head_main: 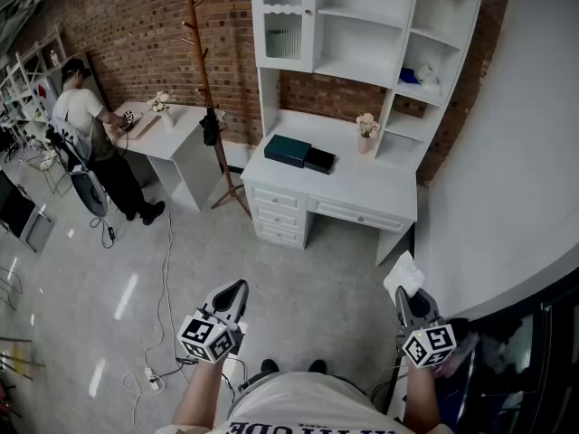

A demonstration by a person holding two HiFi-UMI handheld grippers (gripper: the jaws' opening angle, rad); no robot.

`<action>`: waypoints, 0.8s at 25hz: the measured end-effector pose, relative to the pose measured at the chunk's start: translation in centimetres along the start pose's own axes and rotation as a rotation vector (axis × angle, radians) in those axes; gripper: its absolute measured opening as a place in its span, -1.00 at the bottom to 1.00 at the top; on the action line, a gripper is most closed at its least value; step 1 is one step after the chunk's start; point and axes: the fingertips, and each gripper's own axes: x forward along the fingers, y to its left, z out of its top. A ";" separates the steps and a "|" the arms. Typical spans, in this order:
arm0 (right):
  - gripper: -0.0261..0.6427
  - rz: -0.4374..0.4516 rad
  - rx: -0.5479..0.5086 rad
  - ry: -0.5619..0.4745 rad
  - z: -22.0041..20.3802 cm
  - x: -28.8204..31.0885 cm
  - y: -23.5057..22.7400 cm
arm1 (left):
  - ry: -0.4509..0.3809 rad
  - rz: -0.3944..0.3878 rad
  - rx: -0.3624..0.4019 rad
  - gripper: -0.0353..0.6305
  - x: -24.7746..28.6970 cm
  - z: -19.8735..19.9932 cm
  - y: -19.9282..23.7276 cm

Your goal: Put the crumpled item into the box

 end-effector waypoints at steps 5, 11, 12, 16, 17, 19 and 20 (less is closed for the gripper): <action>-0.69 0.002 0.003 -0.009 -0.2 0.1 -0.3 | 0.001 0.001 0.004 -0.82 0.3 -0.4 -0.1; -0.69 0.010 0.003 -0.014 0.0 0.3 -0.4 | 0.004 0.003 0.010 -0.82 0.5 -0.4 -0.3; -0.69 0.011 0.005 -0.013 0.1 0.4 -0.4 | 0.005 0.003 0.011 -0.82 0.5 -0.4 -0.4; -0.69 0.023 0.019 -0.015 0.1 0.3 -0.7 | 0.009 0.009 0.015 -0.82 0.6 -0.4 -0.6; -0.69 0.026 0.025 -0.016 0.1 0.3 -0.9 | 0.009 0.012 0.016 -0.82 0.6 -0.4 -0.7; -0.69 0.029 0.032 -0.017 0.1 0.2 -1.2 | 0.009 0.019 0.016 -0.82 0.7 -0.5 -1.0; -0.69 0.031 0.035 -0.016 0.0 0.2 -1.5 | 0.010 0.023 0.016 -0.82 0.7 -0.5 -1.1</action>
